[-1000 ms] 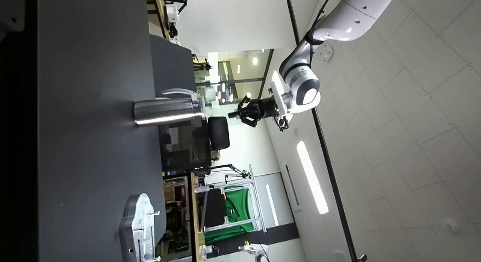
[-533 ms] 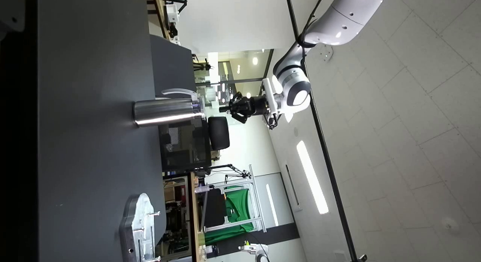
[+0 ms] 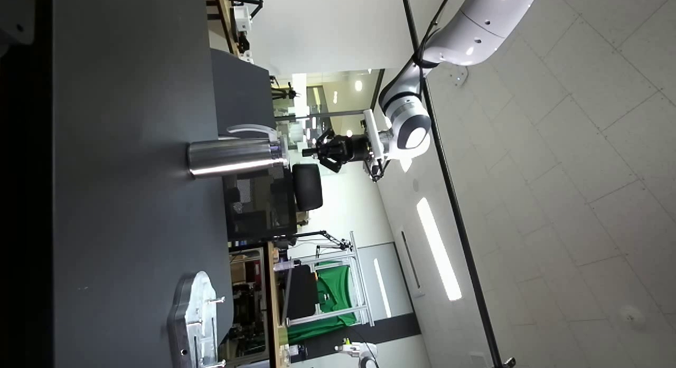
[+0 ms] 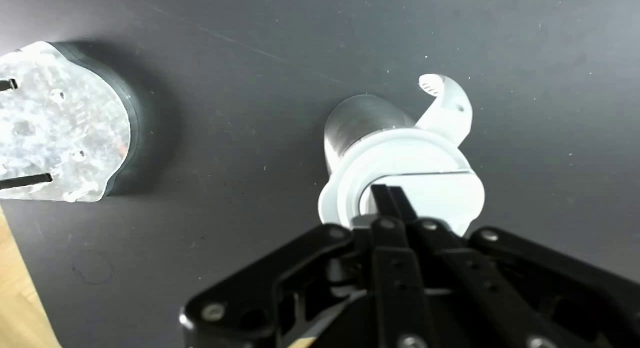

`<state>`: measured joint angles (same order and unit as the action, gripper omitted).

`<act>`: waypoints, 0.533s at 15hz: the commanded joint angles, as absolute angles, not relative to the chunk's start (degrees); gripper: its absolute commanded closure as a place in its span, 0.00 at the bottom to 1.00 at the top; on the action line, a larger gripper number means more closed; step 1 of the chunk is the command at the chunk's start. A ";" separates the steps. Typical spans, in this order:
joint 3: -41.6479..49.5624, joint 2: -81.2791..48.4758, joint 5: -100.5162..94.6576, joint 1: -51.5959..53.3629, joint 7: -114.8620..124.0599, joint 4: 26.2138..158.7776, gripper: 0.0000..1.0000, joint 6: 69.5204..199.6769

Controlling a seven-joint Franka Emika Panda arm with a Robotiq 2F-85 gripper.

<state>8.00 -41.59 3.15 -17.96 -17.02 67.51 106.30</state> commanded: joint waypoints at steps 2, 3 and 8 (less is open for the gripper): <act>7.91 -42.04 3.68 -18.20 -16.82 67.66 1.00 107.34; 7.73 -42.25 4.20 -18.39 -16.83 67.72 1.00 107.85; 7.35 -42.98 6.20 -18.01 -16.67 69.92 1.00 113.65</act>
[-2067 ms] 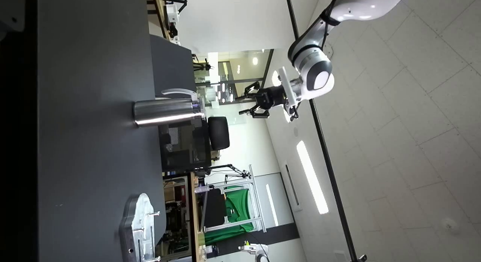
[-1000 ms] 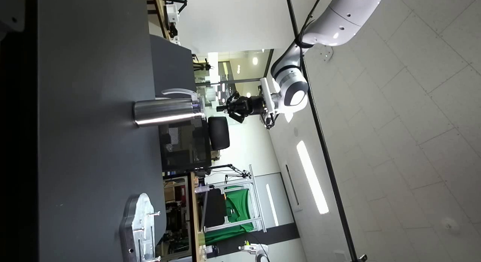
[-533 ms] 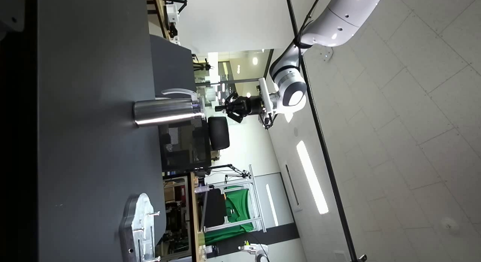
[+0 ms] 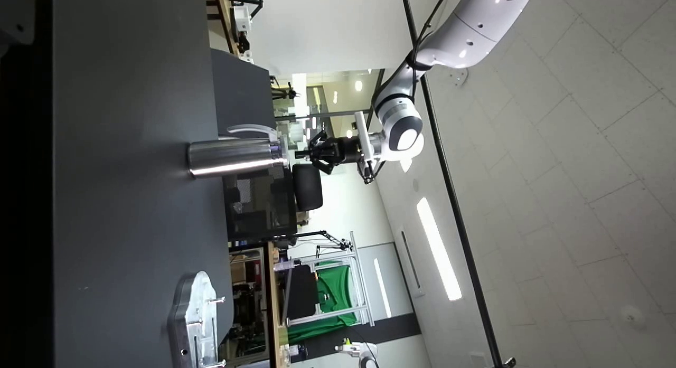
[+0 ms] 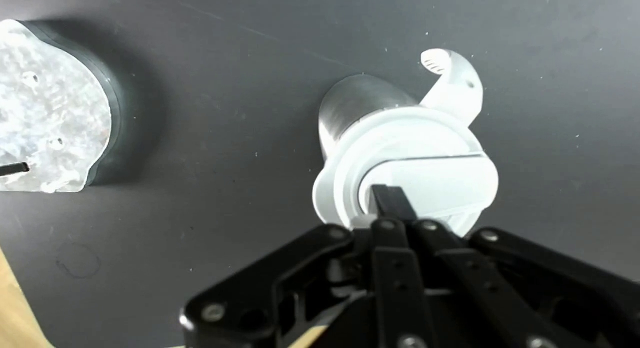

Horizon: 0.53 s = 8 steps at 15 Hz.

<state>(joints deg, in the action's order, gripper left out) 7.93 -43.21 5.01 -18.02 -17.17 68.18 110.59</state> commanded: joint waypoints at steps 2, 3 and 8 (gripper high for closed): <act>7.15 -43.14 6.72 -17.46 -16.40 71.45 1.00 115.95; 6.96 -43.17 6.68 -17.21 -16.31 72.21 1.00 116.87; 5.79 -43.38 6.09 -17.49 -15.13 72.97 1.00 119.21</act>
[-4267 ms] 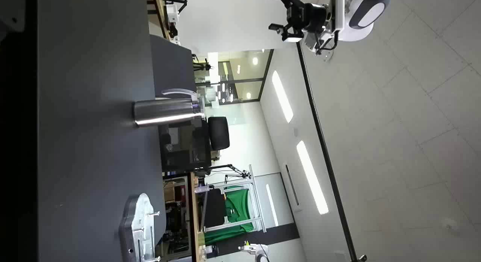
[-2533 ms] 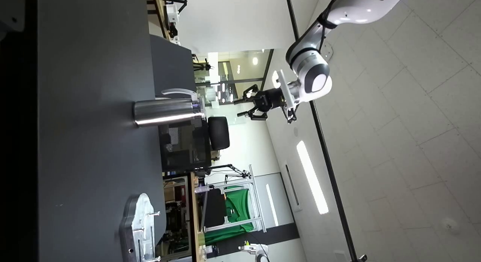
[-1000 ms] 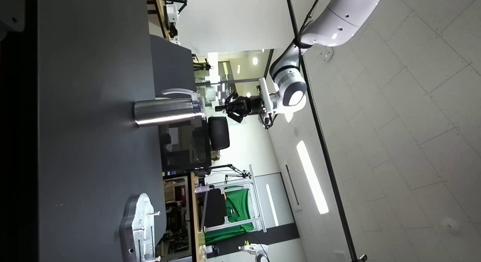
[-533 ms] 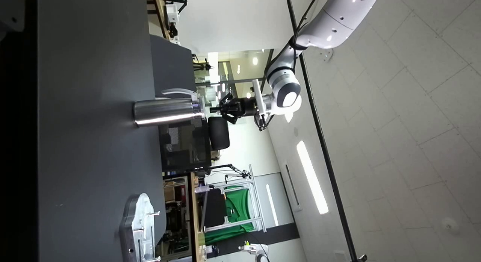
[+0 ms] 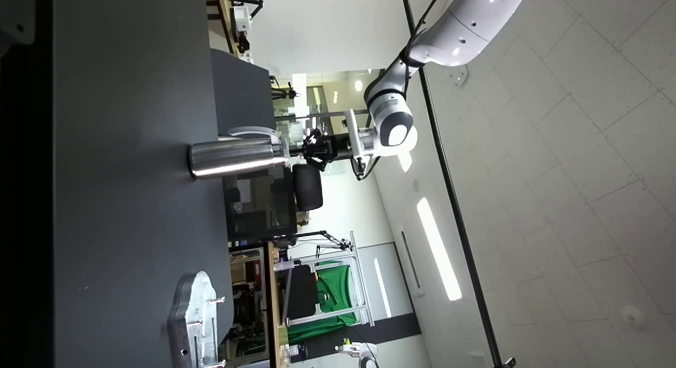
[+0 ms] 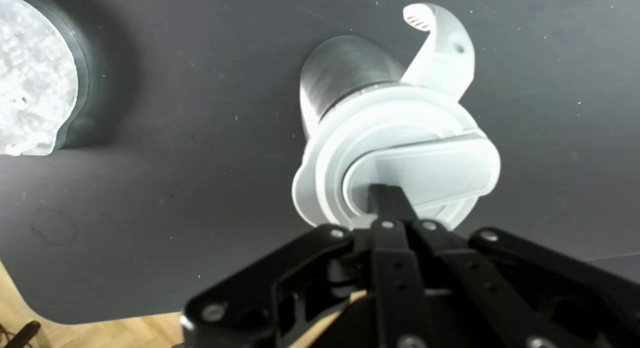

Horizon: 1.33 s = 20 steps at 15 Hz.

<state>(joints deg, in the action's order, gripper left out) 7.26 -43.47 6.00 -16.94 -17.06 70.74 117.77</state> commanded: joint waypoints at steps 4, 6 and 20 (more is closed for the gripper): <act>5.44 -44.04 6.56 -18.35 -14.59 72.44 1.00 117.54; 5.60 -44.22 6.41 -18.67 -14.17 72.07 1.00 116.68; 4.92 -43.62 14.67 -23.04 -14.62 71.82 1.00 113.18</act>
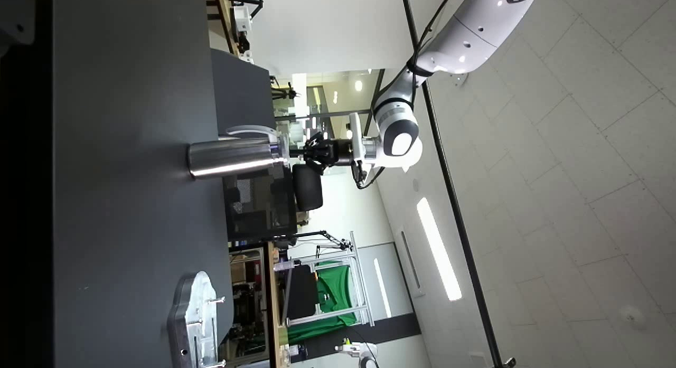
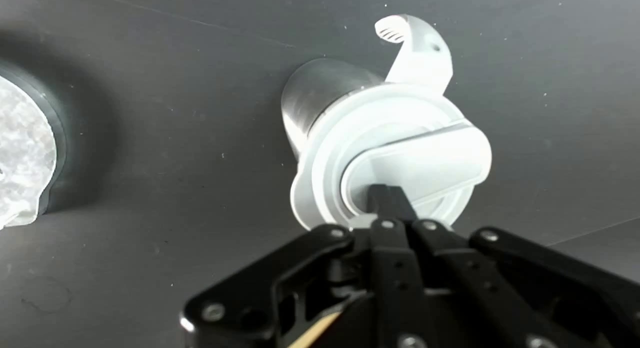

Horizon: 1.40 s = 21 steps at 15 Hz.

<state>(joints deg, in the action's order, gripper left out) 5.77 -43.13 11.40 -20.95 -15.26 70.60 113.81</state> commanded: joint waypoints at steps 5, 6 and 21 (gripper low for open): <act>5.21 -46.07 19.44 -25.68 -14.68 70.31 1.00 112.76; 5.24 -46.32 20.31 -26.02 -14.67 70.11 1.00 112.56; 5.83 -37.76 17.82 -22.26 -13.56 69.57 1.00 108.68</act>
